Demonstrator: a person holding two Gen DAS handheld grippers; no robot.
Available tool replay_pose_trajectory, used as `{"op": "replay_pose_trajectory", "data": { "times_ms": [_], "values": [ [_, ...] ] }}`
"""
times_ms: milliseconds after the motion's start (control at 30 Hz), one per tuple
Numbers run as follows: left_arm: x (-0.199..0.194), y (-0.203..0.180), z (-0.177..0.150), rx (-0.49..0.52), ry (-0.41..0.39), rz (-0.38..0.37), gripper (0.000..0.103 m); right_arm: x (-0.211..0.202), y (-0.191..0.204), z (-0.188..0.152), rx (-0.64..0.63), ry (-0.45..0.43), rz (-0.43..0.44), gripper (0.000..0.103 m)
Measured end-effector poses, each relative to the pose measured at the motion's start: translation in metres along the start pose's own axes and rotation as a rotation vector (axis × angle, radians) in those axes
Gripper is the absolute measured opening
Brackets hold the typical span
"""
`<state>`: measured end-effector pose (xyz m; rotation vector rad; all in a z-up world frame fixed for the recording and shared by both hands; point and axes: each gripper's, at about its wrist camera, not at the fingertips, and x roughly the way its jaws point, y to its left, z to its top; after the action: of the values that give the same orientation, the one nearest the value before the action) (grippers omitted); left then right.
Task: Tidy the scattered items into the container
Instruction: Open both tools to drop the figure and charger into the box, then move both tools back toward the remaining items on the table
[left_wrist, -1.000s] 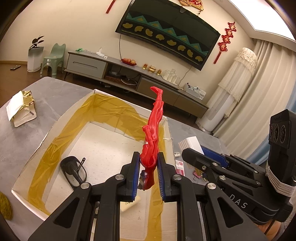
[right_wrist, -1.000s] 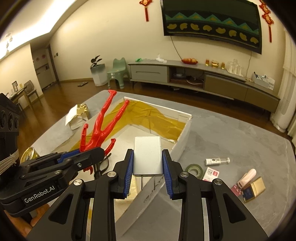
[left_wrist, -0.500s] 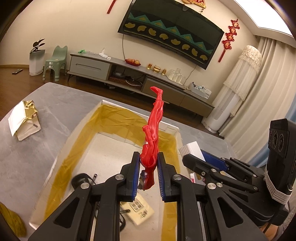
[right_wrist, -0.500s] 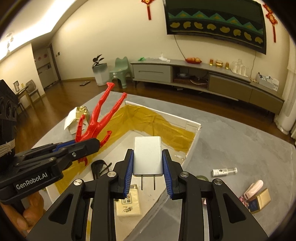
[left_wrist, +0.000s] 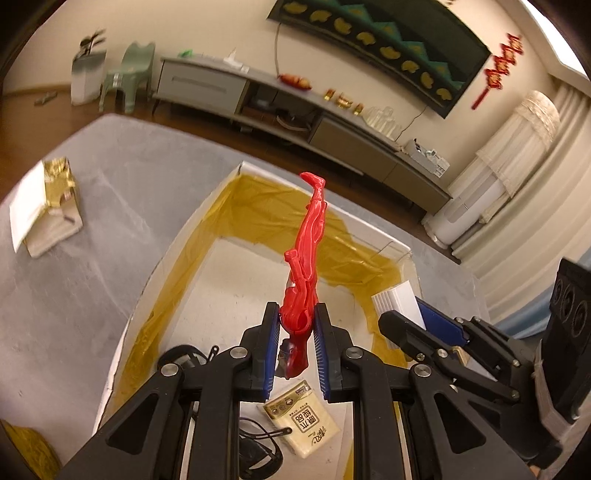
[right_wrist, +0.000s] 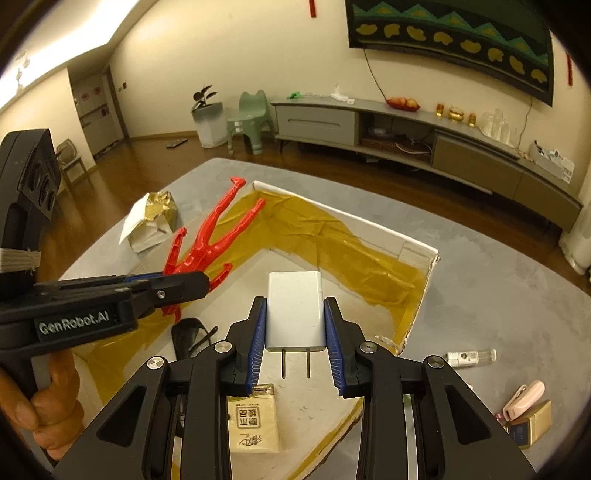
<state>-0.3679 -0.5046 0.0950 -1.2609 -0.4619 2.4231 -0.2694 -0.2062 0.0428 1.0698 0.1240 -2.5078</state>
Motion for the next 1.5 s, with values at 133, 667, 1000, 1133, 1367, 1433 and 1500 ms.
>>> {"op": "replay_pose_trajectory", "data": {
  "times_ms": [133,667,1000,1133,1367,1433,1500],
  "values": [
    [0.002,0.004,0.007,-0.018,0.011,0.027,0.019,0.009,-0.004,-0.001,-0.006,0.018,-0.001,0.033],
    [-0.030,-0.003,-0.001,0.018,-0.019,0.087,0.042,-0.024,-0.003,-0.005,0.038,-0.013,0.056,0.047],
    [-0.055,-0.036,-0.017,0.176,-0.083,0.226,0.042,-0.054,0.013,-0.020,0.032,-0.030,0.091,0.047],
    [-0.068,-0.045,-0.021,0.217,-0.126,0.256,0.042,-0.067,0.006,-0.026,0.051,-0.038,0.093,0.047],
    [-0.082,-0.058,-0.028,0.236,-0.159,0.239,0.042,-0.092,0.000,-0.033,0.065,-0.051,0.096,0.047],
    [-0.085,-0.063,-0.031,0.241,-0.166,0.234,0.042,-0.100,0.000,-0.036,0.059,-0.059,0.095,0.047],
    [-0.088,-0.069,-0.034,0.247,-0.172,0.229,0.042,-0.109,0.000,-0.038,0.052,-0.068,0.096,0.047]
  ]
}}
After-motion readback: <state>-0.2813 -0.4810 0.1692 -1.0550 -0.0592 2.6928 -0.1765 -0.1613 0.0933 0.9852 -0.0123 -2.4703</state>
